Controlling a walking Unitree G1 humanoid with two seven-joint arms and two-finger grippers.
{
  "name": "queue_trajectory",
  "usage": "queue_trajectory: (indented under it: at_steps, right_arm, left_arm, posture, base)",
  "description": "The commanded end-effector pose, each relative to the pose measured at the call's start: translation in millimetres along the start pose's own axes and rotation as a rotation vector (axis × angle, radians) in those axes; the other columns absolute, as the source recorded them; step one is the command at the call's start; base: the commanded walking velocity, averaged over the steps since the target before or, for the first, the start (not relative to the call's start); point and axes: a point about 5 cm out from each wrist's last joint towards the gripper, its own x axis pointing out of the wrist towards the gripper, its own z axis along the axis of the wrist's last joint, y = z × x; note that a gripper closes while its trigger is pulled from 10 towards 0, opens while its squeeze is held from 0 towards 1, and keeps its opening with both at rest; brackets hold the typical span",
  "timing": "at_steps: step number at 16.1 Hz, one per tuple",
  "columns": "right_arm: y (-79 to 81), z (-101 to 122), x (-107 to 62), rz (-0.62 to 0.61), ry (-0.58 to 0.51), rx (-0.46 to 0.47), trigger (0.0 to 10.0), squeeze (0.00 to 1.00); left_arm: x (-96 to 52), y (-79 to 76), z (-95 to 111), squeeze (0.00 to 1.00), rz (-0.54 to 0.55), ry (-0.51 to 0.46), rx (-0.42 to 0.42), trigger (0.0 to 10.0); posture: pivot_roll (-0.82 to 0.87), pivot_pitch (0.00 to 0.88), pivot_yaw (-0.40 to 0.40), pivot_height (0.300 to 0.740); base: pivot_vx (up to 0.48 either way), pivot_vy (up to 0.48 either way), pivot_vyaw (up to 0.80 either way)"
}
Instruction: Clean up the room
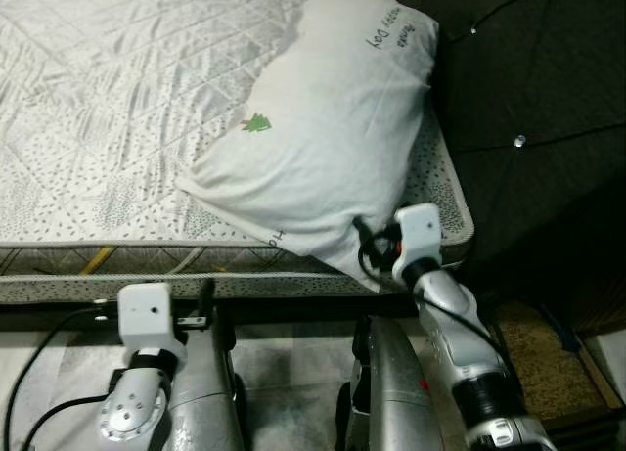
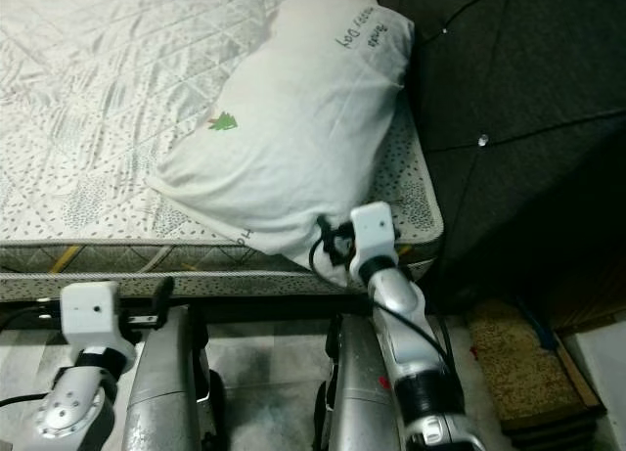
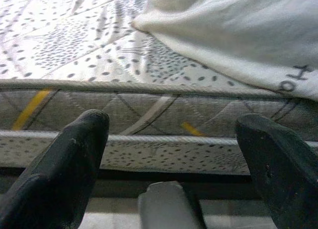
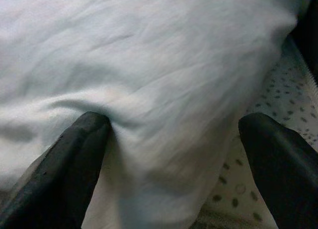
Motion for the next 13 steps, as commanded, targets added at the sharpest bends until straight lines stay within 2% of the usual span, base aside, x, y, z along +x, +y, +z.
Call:
queue_trajectory:
  at_steps: [1, 2, 4, 5, 6, 10, 13]
  right_arm:
    - [-4.6, -5.6, 4.5, -0.046, 0.03, 0.017, 10.0, 0.0]
    - [-3.7, -4.2, 10.8, -0.048, 0.035, 0.02, 10.0, 0.0]
    - [8.6, -3.7, 26.0, -0.01, 0.092, 0.034, 10.0, 0.0]
    - [17.4, -0.6, 32.7, 0.005, 0.098, 0.093, 7.2, 0.0]
    - [26.3, 4.8, 40.4, 0.01, 0.091, 0.135, 0.0, 0.0]
    - [57.4, 29.1, 61.8, 0.065, 0.056, 0.246, 0.0, 0.0]
    - [51.9, 19.4, 61.9, 0.036, 0.105, 0.298, 0.0, 0.0]
  left_arm:
    - [-3.8, 2.1, -1.0, 0.0, 0.005, 0.022, -0.002, 10.0]
    - [-4.6, 2.4, 0.0, 0.0, 0.005, 0.026, -0.002, 10.0]
    - [-5.4, 2.3, 1.8, 0.0, 0.001, 0.036, -0.001, 10.0]
    - [-5.8, 1.5, 1.9, 0.0, -0.003, 0.039, -0.002, 10.0]
    - [-5.5, 1.3, 2.8, 0.0, -0.005, 0.041, -0.003, 10.0]
    - [-2.6, 0.7, 7.0, 0.0, -0.011, 0.038, -0.003, 10.0]
    - [-0.8, 4.0, 9.7, 0.0, -0.003, 0.035, -0.003, 10.0]
  posture:
    - [0.15, 0.229, -0.061, 0.566]
    - [0.15, 0.229, -0.061, 0.566]
    - [0.16, 0.235, -0.062, 0.566]
    - [0.16, 0.236, -0.063, 0.566]
    - [0.17, 0.236, -0.064, 0.566]
    - [0.2, 0.221, -0.071, 0.566]
    - [0.21, 0.211, -0.078, 0.566]
  base:
    - [0.0, 0.0, 0.0]
    - [0.0, 0.0, 0.0]
    - [0.0, 0.0, 0.0]
    - [0.0, 0.0, 0.0]
    - [0.0, 0.0, 0.0]
    - [0.0, 0.0, 0.0]
    - [0.0, 0.0, 0.0]
